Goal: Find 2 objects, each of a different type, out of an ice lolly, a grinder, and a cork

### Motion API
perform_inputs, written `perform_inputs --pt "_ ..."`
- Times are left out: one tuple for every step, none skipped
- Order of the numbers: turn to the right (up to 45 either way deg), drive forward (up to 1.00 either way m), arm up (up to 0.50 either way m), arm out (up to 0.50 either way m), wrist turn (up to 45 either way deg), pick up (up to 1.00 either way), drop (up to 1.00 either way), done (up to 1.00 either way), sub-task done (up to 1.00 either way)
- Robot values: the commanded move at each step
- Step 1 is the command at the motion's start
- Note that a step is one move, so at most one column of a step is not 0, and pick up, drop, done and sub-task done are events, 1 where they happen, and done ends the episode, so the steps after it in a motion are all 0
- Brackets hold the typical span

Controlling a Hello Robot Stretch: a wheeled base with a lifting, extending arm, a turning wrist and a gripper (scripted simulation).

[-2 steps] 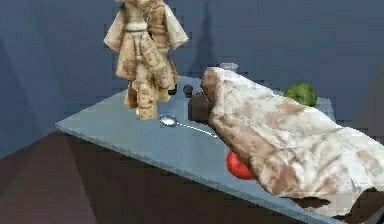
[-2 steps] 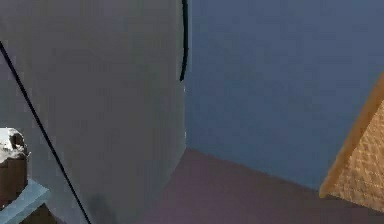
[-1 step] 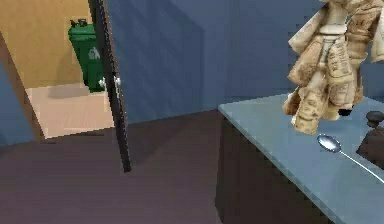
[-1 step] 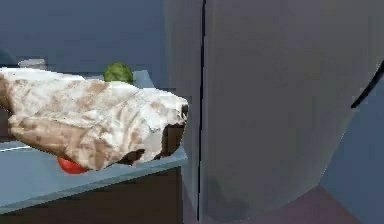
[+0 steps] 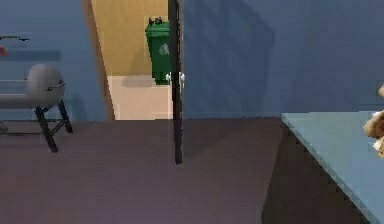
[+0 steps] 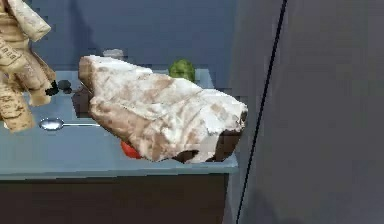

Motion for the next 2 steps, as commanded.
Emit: perform_inputs --pt "0.0 0.15 0.00 0.00 0.0 0.00 0.00 0.00 0.00" --pt "45.0 0.00 0.00 0.00 0.0 0.00 0.00 0.00 0.00"
